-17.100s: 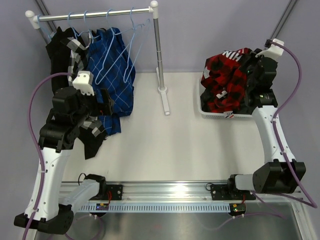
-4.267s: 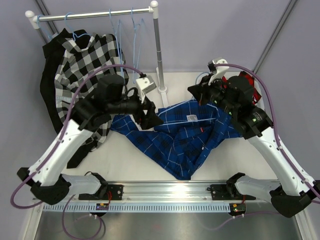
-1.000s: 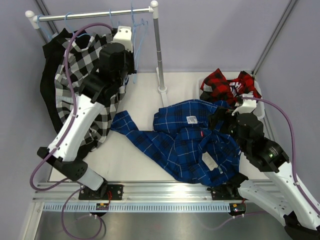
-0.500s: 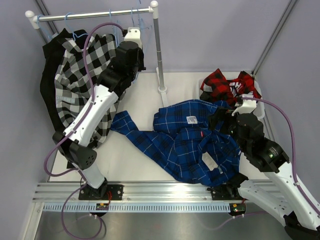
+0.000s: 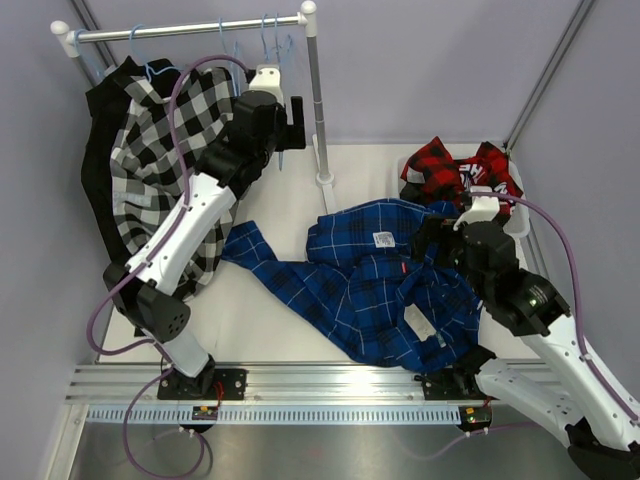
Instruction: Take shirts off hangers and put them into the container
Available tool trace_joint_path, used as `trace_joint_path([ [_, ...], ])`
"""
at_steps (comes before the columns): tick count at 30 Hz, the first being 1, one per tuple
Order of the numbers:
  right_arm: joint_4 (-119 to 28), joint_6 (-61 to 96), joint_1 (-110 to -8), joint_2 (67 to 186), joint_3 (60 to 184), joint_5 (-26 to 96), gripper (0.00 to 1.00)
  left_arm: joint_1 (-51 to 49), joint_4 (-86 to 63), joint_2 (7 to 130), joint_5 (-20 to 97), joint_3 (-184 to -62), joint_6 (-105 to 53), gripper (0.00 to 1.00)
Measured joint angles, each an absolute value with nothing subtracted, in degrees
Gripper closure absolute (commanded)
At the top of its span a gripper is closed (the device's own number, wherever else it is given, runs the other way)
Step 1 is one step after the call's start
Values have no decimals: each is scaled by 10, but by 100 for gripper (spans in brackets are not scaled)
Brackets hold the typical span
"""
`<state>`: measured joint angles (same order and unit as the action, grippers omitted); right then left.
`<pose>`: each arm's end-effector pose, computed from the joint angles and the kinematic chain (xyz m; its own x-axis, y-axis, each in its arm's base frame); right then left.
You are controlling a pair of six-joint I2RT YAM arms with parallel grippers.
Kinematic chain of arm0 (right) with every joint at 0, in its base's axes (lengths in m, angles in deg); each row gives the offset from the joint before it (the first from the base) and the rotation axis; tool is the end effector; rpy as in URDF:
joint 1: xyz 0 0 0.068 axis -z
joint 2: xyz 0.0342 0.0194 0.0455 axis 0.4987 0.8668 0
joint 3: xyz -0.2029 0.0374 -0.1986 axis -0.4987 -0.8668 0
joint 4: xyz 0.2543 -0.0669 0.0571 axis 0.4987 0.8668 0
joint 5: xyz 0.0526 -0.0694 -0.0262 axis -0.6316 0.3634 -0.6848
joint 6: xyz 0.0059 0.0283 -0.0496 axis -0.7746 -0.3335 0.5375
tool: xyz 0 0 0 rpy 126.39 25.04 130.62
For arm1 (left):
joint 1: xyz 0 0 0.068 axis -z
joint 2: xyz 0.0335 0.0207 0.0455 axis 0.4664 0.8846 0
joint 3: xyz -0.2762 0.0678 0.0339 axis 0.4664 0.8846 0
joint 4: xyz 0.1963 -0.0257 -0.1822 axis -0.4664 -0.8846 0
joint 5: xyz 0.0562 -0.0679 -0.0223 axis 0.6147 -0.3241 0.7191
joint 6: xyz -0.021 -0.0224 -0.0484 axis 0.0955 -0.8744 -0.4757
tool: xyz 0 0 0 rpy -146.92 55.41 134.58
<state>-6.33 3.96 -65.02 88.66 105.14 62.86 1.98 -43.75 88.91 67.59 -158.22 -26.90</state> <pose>0.1280 0.0727 0.3845 -0.4082 0.1089 -0.9064 -0.1467 0.9721 0.1829 0.3465 -0.1816 0.4639 -0.3053 -0.0559 -0.9506 0.1094 0.9896 -0.0933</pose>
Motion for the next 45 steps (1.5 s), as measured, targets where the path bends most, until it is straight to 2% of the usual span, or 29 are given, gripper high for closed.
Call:
trace_joint_path([
  [1,-60,42,-650,893,1051,628,0,20,-440,880,672,-1578,-269,1],
  [8,-2,14,-650,966,1058,677,0,20,-441,743,647,-1542,-256,1],
  [15,63,-80,-615,1041,1039,728,1,19,-448,543,641,-1432,-242,1],
  [22,-24,-118,-567,1090,931,648,1,19,-512,451,639,-1310,-241,1],
  [30,-181,-164,-567,1208,888,565,3,19,-550,432,637,-1283,-240,1],
  [32,-205,-172,-567,1230,887,556,12,19,-550,424,638,-1283,-239,1],
  [33,-217,-176,-567,1242,887,551,30,19,-549,421,638,-1283,-238,1],
  [35,-240,-184,-567,1267,887,544,59,19,-549,418,638,-1283,-237,1],
  [36,-248,-190,-567,1278,886,543,84,19,-549,417,638,-1283,-236,1],
  [37,-254,-190,-567,1285,886,541,94,19,-549,417,638,-1283,-235,1],
  [38,-261,-194,-567,1288,884,541,100,19,-549,417,638,-1283,-235,1],
  [42,-266,-179,-576,1266,879,544,100,19,-549,418,639,-1283,-230,1],
  [45,-252,-146,-597,1185,884,541,100,19,-549,418,640,-1283,-225,1],
])
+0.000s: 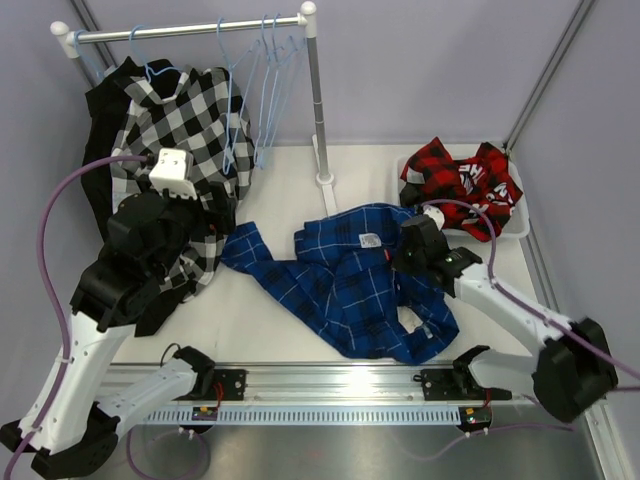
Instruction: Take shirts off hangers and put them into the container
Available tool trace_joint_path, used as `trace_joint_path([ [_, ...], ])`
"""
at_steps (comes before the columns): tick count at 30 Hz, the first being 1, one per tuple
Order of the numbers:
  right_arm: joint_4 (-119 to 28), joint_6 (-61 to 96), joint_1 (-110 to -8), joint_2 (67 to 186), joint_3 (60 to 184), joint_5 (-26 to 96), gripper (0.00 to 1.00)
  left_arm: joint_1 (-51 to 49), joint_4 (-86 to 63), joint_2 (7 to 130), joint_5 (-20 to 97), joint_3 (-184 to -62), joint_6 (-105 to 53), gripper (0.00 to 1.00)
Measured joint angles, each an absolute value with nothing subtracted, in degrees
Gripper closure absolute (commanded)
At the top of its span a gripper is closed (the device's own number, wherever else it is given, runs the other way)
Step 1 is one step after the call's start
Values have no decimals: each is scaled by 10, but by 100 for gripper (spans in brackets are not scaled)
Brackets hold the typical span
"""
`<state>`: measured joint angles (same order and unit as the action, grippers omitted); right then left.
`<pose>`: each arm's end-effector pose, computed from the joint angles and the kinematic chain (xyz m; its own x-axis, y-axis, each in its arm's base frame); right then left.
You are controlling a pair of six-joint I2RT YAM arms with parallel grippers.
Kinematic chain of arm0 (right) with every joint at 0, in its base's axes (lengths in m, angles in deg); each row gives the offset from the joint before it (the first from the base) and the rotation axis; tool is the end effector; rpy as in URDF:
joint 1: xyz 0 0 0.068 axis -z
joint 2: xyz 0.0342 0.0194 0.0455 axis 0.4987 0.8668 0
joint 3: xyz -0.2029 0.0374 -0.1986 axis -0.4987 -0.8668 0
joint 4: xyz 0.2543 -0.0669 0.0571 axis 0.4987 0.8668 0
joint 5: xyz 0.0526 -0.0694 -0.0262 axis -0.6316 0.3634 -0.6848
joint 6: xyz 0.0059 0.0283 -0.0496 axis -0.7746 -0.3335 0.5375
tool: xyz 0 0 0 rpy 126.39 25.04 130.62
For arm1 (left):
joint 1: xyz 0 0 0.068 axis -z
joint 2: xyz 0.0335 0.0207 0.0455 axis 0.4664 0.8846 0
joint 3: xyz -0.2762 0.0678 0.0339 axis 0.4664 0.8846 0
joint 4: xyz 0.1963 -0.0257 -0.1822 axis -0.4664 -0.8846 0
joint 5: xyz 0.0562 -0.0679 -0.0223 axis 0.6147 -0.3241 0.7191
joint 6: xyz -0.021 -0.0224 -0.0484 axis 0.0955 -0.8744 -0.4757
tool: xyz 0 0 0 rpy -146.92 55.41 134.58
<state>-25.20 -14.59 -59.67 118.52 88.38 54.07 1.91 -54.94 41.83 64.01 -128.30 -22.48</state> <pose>0.2272 0.1205 0.2118 -0.7682 0.2673 -0.5818 0.1318 0.9552 0.2648 0.1279 -0.0591 0.4725 -0.2168 -0.0283 -0.9758 0.1945 0.9783 -0.0715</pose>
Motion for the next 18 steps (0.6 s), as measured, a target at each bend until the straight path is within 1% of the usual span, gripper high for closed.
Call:
trace_joint_path([
  [2,-223,-121,-606,1121,917,533,100,19,-549,418,642,-1283,-220,1],
  [3,-203,-105,-609,1095,954,532,100,19,-549,418,642,-1283,-219,1],
  [6,-166,-63,-610,1066,1099,536,100,19,-549,420,644,-1284,-215,1],
  [7,-153,-46,-610,1068,1165,544,100,19,-550,422,644,-1285,-214,1],
  [11,-118,11,-595,1117,1423,575,100,19,-549,429,644,-1293,-209,1],
  [18,-109,96,-538,1282,1839,642,100,19,-549,429,644,-1296,-208,1],
])
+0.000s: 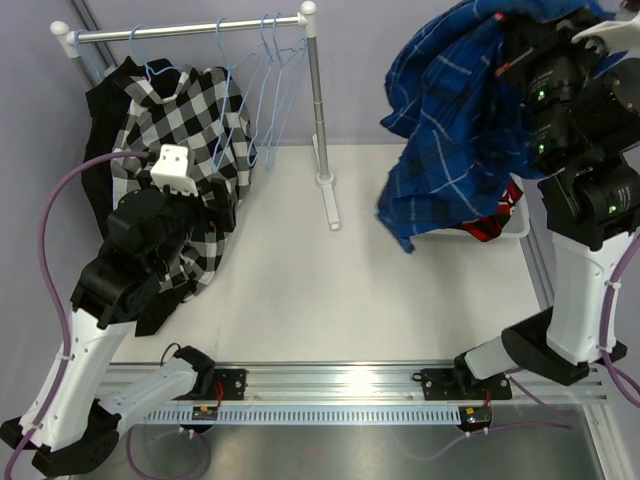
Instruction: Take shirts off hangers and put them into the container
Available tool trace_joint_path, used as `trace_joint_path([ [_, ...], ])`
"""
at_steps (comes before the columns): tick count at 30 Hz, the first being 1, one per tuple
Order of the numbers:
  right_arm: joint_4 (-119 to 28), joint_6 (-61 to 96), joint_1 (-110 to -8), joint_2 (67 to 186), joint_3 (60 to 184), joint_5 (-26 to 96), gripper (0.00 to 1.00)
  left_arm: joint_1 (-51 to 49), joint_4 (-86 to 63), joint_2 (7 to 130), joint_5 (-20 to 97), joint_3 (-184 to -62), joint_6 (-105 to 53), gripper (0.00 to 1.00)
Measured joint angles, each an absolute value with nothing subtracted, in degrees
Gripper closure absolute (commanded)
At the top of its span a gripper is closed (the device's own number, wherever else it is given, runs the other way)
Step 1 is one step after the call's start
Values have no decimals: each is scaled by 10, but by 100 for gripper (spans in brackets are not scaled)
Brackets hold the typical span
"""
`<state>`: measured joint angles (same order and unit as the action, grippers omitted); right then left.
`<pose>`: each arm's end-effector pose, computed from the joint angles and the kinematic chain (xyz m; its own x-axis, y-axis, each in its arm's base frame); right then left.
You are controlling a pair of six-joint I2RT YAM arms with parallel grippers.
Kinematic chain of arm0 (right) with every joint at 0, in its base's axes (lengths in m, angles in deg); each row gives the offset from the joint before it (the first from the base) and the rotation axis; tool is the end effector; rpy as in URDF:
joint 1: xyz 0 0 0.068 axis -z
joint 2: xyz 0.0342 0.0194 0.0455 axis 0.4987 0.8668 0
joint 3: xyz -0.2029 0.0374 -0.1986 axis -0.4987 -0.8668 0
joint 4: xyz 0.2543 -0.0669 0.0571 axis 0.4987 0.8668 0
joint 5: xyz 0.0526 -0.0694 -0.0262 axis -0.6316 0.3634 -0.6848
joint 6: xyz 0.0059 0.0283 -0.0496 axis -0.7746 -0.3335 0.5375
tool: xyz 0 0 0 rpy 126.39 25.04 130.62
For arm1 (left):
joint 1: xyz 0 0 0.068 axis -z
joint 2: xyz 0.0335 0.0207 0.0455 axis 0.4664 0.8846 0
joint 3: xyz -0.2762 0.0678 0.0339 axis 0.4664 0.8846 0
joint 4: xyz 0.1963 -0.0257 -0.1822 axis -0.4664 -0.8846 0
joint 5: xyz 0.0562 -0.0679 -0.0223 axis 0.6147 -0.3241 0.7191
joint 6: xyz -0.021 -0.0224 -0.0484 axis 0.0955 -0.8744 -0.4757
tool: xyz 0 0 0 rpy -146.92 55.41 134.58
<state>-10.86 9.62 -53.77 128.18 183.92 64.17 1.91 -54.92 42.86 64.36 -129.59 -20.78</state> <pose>0.1752 0.0611 0.6690 0.2856 0.3816 -0.8791 -0.1338 0.9242 0.3577 0.1307 -0.0604 0.4772 -0.2061 -0.0017 -0.9785 0.1952 0.9798 -0.0428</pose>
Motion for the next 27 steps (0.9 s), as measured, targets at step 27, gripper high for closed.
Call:
trace_joint_path([
  [27,-340,166,-341,1444,1987,655,100,19,-549,419,618,-1296,-221,1],
])
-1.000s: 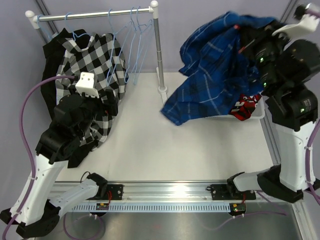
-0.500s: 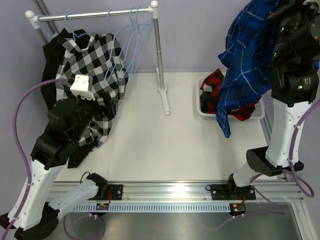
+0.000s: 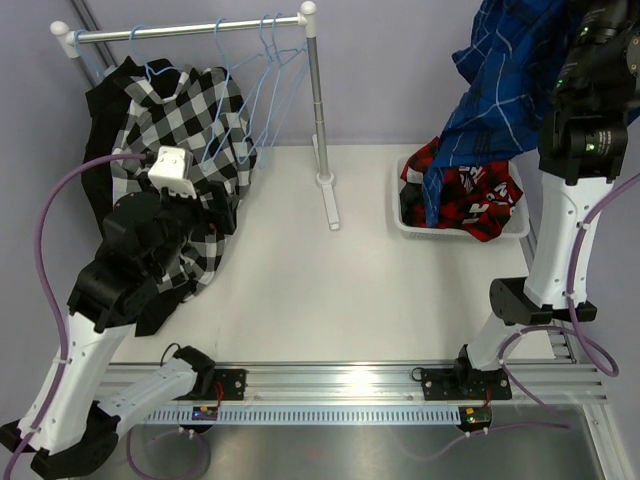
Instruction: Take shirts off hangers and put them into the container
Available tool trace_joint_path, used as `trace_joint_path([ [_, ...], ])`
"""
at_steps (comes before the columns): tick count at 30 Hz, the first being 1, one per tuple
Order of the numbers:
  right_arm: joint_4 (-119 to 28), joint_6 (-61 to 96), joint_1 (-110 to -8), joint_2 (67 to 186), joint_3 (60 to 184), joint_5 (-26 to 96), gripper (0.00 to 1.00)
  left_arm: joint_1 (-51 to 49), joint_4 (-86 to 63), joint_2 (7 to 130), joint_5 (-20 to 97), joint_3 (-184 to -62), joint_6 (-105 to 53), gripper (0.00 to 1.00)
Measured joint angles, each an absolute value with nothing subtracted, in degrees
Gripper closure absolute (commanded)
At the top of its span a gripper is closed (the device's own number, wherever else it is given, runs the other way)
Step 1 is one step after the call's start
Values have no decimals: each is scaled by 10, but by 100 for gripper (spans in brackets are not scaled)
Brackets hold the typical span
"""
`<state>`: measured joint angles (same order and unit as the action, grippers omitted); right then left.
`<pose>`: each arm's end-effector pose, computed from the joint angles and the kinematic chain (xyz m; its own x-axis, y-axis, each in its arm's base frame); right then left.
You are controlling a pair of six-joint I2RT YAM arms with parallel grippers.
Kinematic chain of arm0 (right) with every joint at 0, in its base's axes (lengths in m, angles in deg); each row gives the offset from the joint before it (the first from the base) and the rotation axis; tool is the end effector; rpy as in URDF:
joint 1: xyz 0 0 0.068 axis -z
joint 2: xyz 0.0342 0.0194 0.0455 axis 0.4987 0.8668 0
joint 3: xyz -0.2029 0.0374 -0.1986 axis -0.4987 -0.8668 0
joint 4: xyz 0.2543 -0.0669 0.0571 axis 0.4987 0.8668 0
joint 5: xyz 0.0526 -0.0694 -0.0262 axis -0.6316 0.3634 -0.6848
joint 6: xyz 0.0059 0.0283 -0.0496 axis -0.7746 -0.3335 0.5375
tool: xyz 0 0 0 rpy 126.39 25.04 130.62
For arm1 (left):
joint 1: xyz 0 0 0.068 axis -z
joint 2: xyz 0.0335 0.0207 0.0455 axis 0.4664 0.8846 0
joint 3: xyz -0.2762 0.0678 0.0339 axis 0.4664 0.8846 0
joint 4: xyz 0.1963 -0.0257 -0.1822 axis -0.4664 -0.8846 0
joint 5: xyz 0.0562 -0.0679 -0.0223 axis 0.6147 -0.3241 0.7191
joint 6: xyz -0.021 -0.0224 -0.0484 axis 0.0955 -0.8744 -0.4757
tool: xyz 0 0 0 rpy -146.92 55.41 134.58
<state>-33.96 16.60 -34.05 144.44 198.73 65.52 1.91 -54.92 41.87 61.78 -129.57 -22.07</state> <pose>0.2485 0.0020 0.7014 0.6845 0.1711 -0.7087 0.1372 0.9245 0.3557 0.1248 -0.0591 0.4791 -0.2017 -0.0307 -0.9790 0.2342 0.9690 -0.0786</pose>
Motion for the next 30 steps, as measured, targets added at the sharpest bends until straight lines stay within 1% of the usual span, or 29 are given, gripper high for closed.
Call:
trace_joint_path([
  [4,-361,159,-327,1461,1992,651,100,19,-549,425,618,-1295,-220,1],
  [7,-372,153,-325,1459,1961,642,100,19,-549,429,618,-1295,-220,1],
  [9,-390,147,-325,1437,1892,633,100,19,-549,430,618,-1294,-221,1],
  [15,-426,130,-325,1345,1624,602,100,19,-549,434,618,-1284,-220,1],
  [19,-450,113,-323,1299,1480,579,100,19,-550,441,617,-1279,-220,1],
  [25,-511,62,-318,1270,1316,561,100,19,-549,445,611,-1273,-220,1],
  [30,-519,19,-297,1238,1212,570,100,19,-549,438,610,-1266,-220,1],
])
